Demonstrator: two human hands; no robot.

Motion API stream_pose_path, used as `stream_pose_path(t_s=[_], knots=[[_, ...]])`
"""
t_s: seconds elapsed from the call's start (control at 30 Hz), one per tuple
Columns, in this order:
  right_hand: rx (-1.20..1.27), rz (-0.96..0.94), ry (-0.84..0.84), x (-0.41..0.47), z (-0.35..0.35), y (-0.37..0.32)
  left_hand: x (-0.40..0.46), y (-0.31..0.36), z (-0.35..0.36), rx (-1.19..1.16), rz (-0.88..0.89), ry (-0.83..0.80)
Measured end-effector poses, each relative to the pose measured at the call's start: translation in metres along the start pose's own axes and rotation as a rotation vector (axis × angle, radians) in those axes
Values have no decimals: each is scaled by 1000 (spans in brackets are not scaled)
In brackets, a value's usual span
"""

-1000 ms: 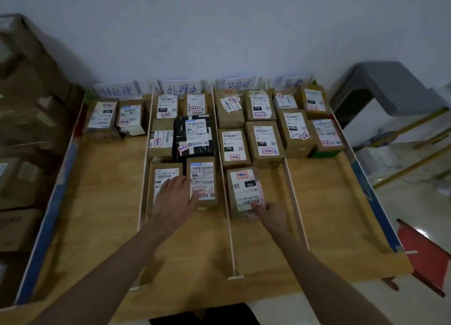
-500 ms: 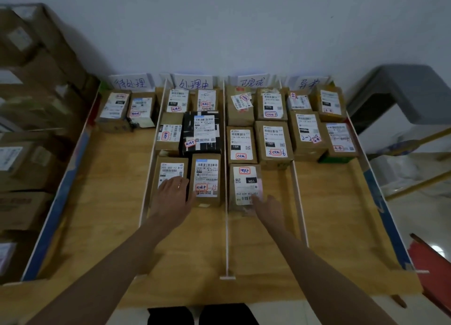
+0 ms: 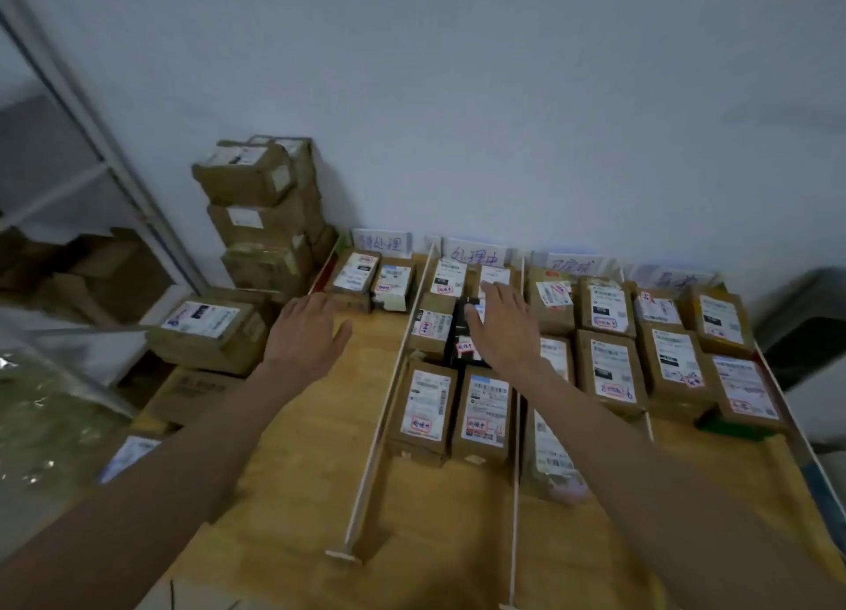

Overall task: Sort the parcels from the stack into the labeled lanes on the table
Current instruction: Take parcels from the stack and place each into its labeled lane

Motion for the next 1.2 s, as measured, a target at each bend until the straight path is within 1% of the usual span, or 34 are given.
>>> stream_pose_path(t_s=[0.17, 0.3, 0.47, 0.6, 0.73, 0.9, 1.0, 1.2], knots=[[12, -90, 25, 15, 9, -98, -13, -79, -26, -34, -65, 103], [38, -76, -3, 29, 32, -168, -6, -150, -28, -10, -93, 51], [48, -43, -30, 56, 59, -247, 22, -237, -33, -7, -51, 77], [62, -4, -38, 86, 75, -301, 58, -300, -37, -10, 3, 100], [100, 45, -44, 121, 90, -343, 99, -347, -42, 14, 54, 114], [126, 79, -56, 170, 107, -384, 153, -393, -45, -13, 42, 127], [217, 129, -92, 202, 115, -405, 184, -414, -46, -108, -31, 143], [487, 347, -265, 255, 135, -445, 229, -440, -27, -530, -298, 111]])
Point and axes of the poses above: each hand's wrist, its own x-axis towards the middle knuckle, its own z-axis out of the palm, y = z × x, the point moved 5 cm from there along x, towards the middle knuckle, and after that the axes turned 14 degrees about z, right-handed, at the moved point
